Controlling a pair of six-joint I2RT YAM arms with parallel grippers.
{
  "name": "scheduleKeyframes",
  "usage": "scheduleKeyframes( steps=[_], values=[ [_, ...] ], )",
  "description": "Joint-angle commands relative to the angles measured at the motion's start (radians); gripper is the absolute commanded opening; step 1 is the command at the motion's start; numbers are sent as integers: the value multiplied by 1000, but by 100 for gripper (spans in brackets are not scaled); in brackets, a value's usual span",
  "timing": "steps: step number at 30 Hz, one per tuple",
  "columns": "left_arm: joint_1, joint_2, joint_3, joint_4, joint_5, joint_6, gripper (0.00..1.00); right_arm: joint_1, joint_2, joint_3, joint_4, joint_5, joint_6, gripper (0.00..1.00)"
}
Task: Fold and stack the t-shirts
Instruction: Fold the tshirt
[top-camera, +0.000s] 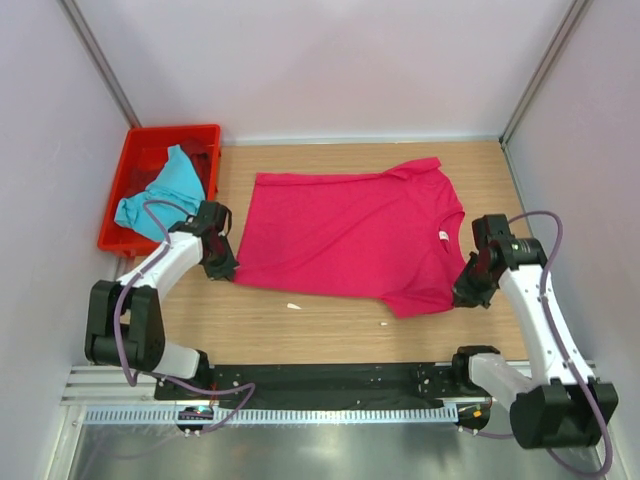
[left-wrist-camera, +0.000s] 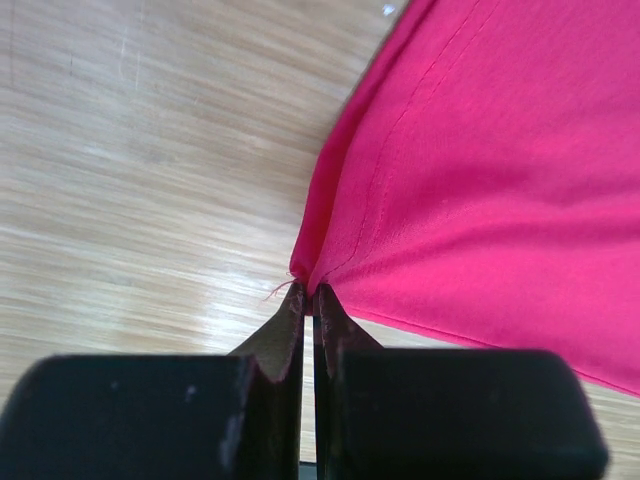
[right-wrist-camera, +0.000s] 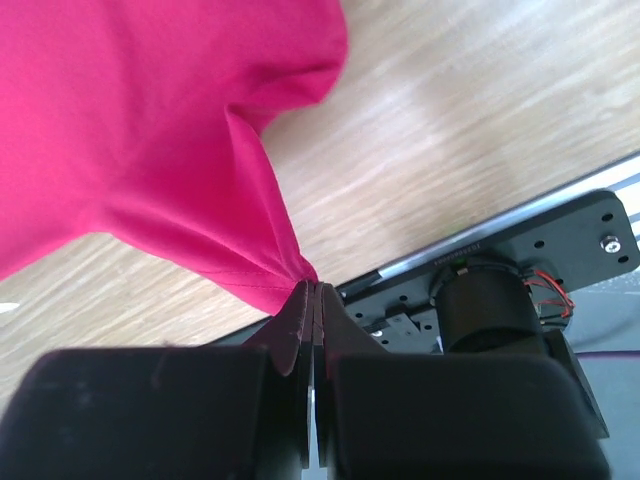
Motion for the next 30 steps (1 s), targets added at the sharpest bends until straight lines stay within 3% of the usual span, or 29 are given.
scheduleKeyframes(
  steps=[1, 12, 30],
  values=[
    [6, 22, 66, -20, -7, 3, 0, 1, 98, 107, 94, -17, -31, 1],
    [4, 138, 195, -32, -12, 9, 0, 27, 410, 339, 205, -72, -65, 1],
    [4, 224, 275, -58, -30, -37, 0, 88, 686, 614, 234, -40, -109, 1]
  ],
)
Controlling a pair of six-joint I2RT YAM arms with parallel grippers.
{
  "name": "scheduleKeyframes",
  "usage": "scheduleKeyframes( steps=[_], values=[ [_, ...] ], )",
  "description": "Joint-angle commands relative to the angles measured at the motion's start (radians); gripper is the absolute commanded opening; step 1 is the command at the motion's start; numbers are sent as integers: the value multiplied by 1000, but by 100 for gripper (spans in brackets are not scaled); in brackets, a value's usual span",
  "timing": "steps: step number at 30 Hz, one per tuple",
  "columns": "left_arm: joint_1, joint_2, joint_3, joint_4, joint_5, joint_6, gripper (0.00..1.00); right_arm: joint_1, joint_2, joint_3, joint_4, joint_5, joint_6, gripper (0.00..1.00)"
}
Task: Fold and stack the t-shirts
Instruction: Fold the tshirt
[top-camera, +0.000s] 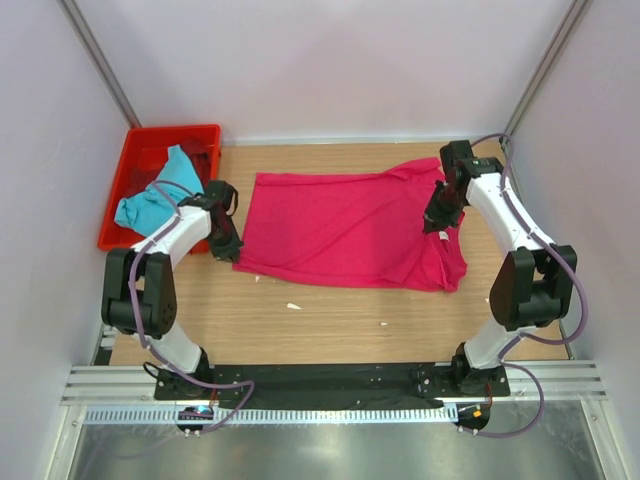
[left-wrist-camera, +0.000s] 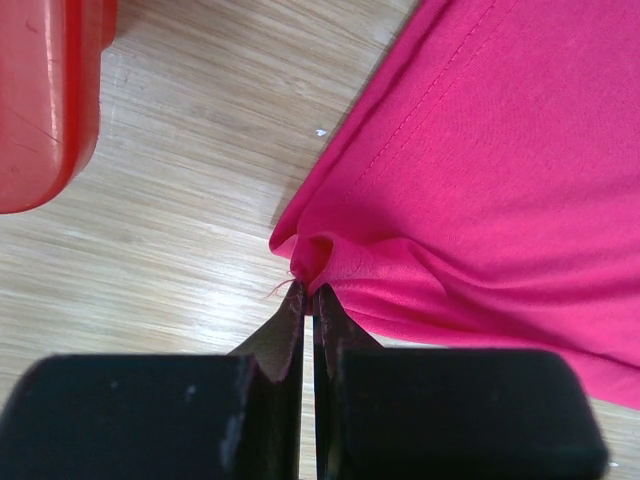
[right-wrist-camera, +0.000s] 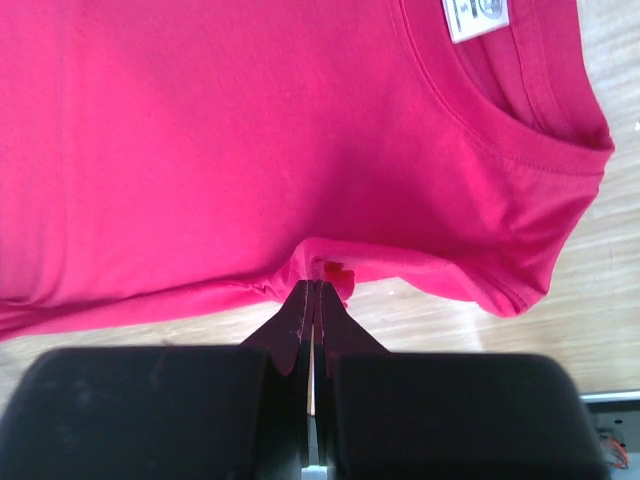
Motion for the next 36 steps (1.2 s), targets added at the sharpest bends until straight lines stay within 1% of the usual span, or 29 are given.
scheduleKeyframes(
  steps=[1, 6, 12, 19, 30, 33, 36],
  values=[
    [4, 13, 42, -17, -24, -27, 0, 3, 3, 84, 5, 30, -32, 1],
    [4, 51, 54, -17, -26, -36, 0, 5, 22, 133, 5, 18, -57, 1],
    [4, 85, 69, -26, -52, -36, 0, 40, 74, 190, 0, -11, -80, 1],
    [6, 83, 72, -35, -80, -24, 0, 43, 95, 218, 3, 26, -100, 1],
    [4, 111, 106, -41, -76, -30, 0, 43, 169, 363, -24, 33, -141, 1],
    [6, 109, 112, -46, -78, -30, 0, 41, 184, 398, -49, 93, -146, 1],
    [4, 114, 120, -43, -66, -32, 0, 41, 183, 411, -56, 112, -156, 1]
  ],
)
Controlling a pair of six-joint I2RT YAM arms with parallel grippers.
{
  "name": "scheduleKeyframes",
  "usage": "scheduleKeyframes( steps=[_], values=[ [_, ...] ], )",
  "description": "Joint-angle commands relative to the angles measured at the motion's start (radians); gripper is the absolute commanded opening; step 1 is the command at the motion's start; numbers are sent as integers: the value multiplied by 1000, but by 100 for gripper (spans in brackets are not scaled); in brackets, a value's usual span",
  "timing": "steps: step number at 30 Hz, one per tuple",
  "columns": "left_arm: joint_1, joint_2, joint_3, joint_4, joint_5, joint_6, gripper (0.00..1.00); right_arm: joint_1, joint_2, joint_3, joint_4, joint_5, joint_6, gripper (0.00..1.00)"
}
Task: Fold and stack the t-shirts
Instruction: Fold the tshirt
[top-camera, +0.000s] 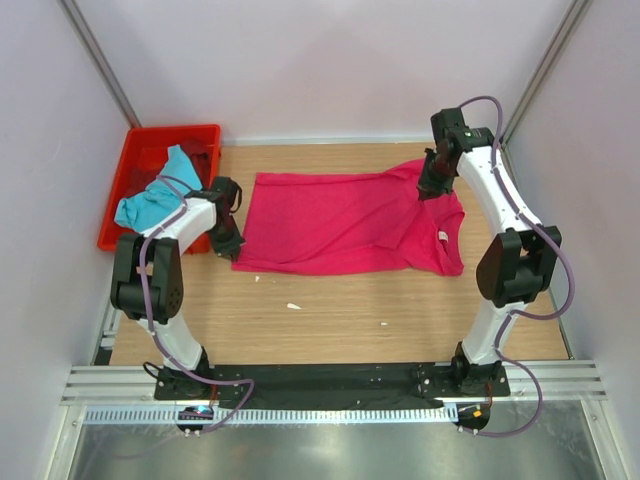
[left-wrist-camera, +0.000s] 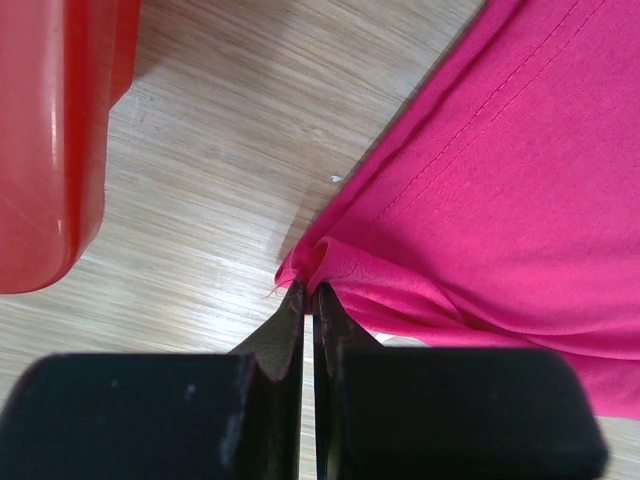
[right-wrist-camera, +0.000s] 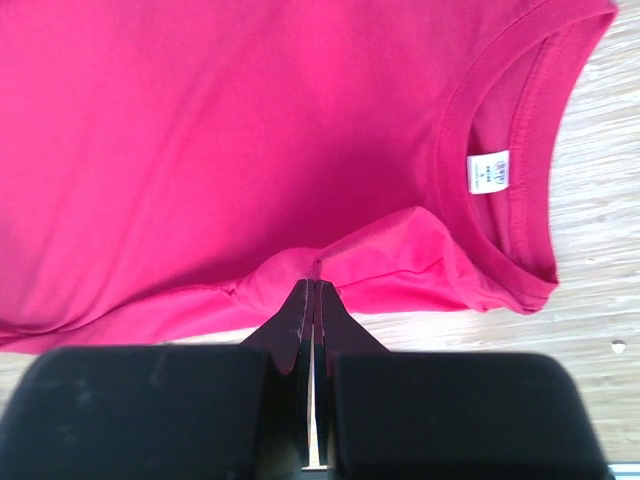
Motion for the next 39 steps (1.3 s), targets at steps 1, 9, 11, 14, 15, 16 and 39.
scheduleKeyframes(
  steps=[1, 9, 11, 14, 15, 16, 39],
  values=[
    [4, 4, 43, -9, -9, -13, 0, -2, -5, 59, -27, 57, -35, 1],
    [4, 10, 56, -11, 8, -24, 0, -3, -12, 76, -18, 65, -44, 1],
    [4, 12, 66, -14, 10, -24, 0, -5, -10, 74, -13, 65, -41, 1],
    [4, 21, 81, -18, 8, -29, 0, -5, -4, 89, -21, 96, -40, 1],
    [4, 23, 84, -18, 13, -29, 0, -6, -4, 93, -27, 103, -40, 1],
    [3, 26, 90, -17, 14, -32, 0, -9, -2, 94, -29, 108, -41, 1],
    [4, 87, 184, -24, 20, -40, 0, -48, 36, 120, -36, 131, -43, 1]
  ],
)
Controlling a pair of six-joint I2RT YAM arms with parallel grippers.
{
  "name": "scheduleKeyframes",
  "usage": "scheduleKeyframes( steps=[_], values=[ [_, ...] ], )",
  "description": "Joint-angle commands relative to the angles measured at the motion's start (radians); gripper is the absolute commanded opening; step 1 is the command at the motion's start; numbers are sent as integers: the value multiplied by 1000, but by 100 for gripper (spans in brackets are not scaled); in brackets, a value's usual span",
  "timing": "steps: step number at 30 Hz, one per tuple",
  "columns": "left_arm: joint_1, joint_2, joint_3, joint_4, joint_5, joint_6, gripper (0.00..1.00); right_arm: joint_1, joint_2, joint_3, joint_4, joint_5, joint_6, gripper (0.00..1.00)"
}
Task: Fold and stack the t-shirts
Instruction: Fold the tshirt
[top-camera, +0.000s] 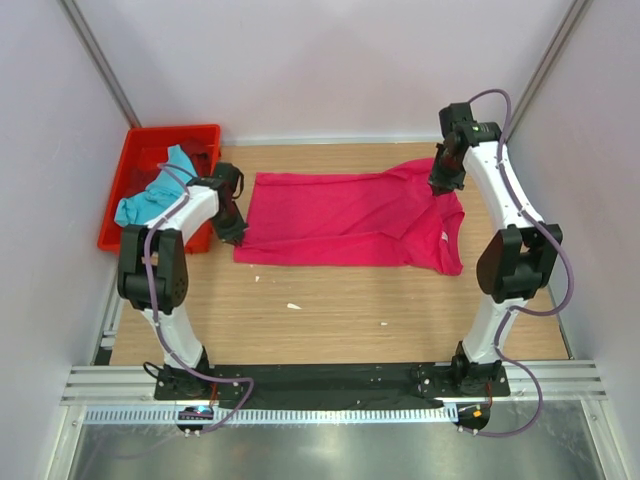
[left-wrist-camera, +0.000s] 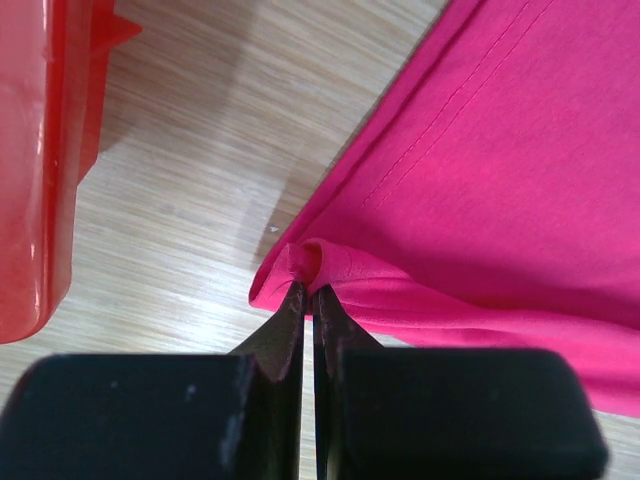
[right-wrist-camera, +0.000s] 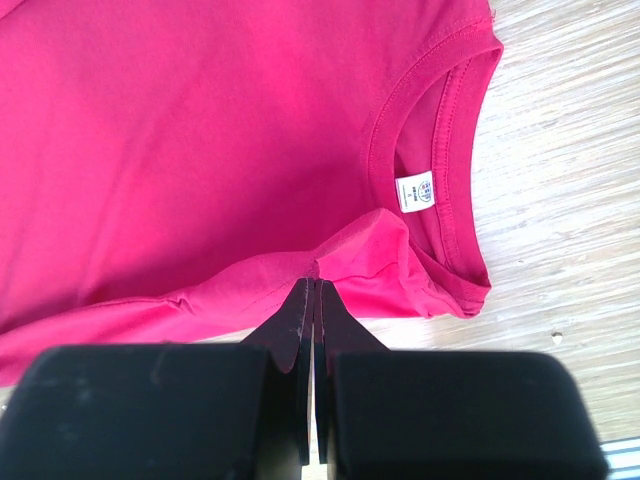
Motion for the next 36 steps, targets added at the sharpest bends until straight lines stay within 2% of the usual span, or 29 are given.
scheduleKeyframes(
  steps=[1, 19, 36],
  values=[
    [4, 17, 54, -12, -1, -12, 0, -4, 8, 52, 10, 18, -18, 1],
    [4, 124, 180, -35, -2, 11, 0, -10, 57, 109, 2, 37, -6, 1],
    [4, 177, 214, -24, -1, 34, 0, -16, 86, 115, 4, 43, 7, 1]
  ],
)
